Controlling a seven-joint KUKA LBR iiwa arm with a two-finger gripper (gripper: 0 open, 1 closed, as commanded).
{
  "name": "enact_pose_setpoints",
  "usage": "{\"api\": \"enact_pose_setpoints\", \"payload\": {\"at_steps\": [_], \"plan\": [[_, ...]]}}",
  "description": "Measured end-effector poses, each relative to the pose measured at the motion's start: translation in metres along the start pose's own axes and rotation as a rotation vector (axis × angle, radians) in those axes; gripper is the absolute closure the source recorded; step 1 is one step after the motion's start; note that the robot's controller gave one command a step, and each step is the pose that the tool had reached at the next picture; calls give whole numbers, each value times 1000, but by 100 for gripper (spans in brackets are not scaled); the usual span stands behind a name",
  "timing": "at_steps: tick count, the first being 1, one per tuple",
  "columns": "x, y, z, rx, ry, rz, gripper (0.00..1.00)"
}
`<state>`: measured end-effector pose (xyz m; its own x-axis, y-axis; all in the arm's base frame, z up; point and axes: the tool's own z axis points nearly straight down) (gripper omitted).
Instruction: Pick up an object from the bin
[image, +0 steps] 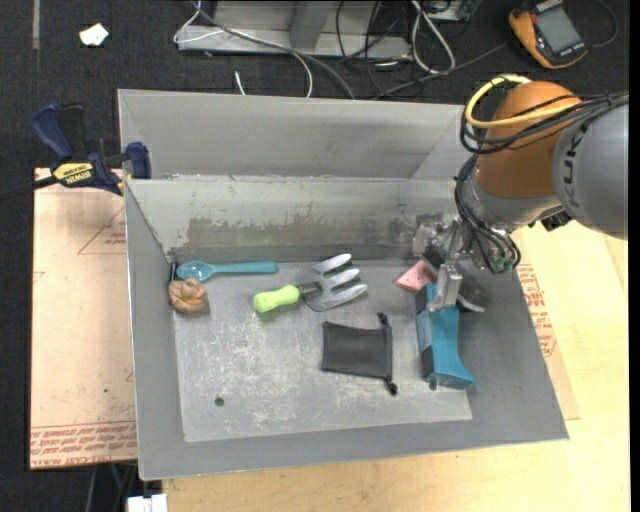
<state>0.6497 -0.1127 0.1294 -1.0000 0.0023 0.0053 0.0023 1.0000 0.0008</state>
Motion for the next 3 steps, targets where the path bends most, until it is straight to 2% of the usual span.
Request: {"api": "enact_pose_setpoints", "payload": {"at_steps": [1, 2, 3], "plan": [[-2, 0, -5, 1, -8, -1, 0], [-1, 8, 6, 3, -16, 30, 0], [2, 45, -20, 1, -7, -67, 0]]}}
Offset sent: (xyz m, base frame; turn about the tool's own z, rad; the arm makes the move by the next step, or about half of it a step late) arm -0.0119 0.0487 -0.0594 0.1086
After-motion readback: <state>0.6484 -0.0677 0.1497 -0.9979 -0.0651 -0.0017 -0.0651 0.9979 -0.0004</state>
